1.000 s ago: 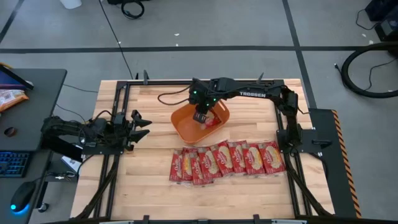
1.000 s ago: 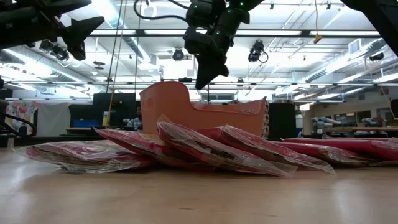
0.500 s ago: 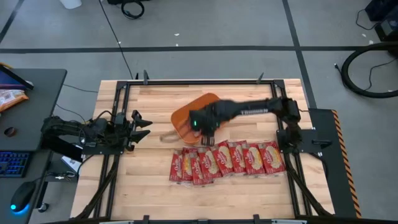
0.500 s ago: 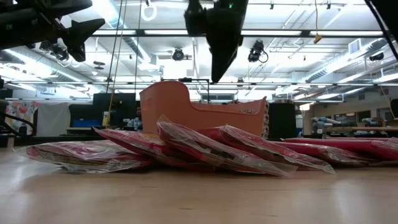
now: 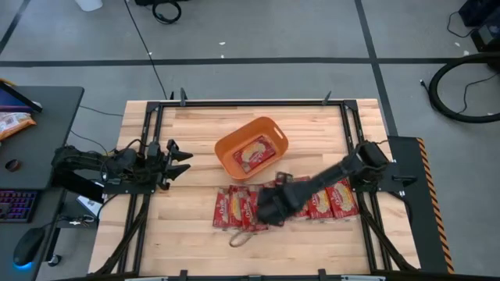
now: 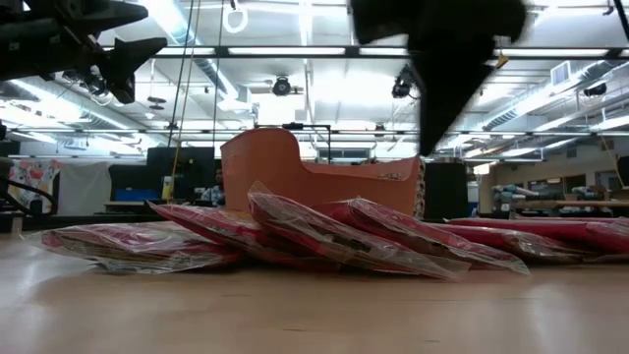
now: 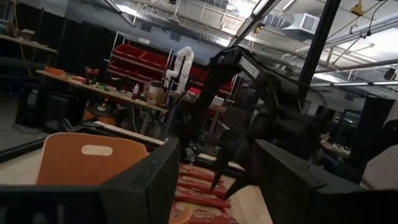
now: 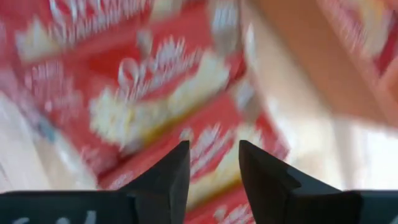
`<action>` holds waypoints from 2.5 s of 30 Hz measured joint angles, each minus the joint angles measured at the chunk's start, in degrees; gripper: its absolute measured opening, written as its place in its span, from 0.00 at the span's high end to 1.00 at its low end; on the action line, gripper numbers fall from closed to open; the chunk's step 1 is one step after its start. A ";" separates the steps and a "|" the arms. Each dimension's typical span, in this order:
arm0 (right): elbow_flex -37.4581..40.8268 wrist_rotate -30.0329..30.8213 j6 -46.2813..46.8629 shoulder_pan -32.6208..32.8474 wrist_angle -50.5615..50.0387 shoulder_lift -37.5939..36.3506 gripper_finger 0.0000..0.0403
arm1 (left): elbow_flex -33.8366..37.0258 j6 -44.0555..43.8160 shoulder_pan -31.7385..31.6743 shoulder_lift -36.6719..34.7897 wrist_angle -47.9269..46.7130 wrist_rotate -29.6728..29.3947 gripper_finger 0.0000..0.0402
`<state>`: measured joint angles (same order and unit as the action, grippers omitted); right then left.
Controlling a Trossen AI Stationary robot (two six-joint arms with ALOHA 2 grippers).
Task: Sort popcorn bags into baskets
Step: Put the pop corn bag into the orange bin
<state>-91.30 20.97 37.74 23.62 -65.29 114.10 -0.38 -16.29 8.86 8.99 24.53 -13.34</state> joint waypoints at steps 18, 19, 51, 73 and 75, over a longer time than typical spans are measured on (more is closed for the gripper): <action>3.16 -1.49 24.25 6.37 -10.70 9.00 0.54 | 0.01 2.40 -0.01 0.00 1.61 -2.84 0.49; 2.96 -1.49 24.26 6.26 -11.03 9.67 0.54 | -0.01 2.41 -0.02 0.00 1.62 -2.91 0.49; -13.41 2.10 14.68 7.55 -24.69 9.55 0.99 | 0.00 2.36 -0.01 0.00 1.53 -2.78 0.49; -9.82 6.84 7.10 13.45 -14.80 8.57 0.62 | -0.01 1.97 -0.01 -0.02 0.92 -2.92 0.49; -8.04 7.09 7.43 14.92 -13.53 8.55 0.56 | -0.01 1.97 -0.01 0.00 0.93 -2.97 0.49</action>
<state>-99.34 28.07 45.17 38.54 -78.83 122.65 -0.38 -14.33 8.85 8.99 25.46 -16.32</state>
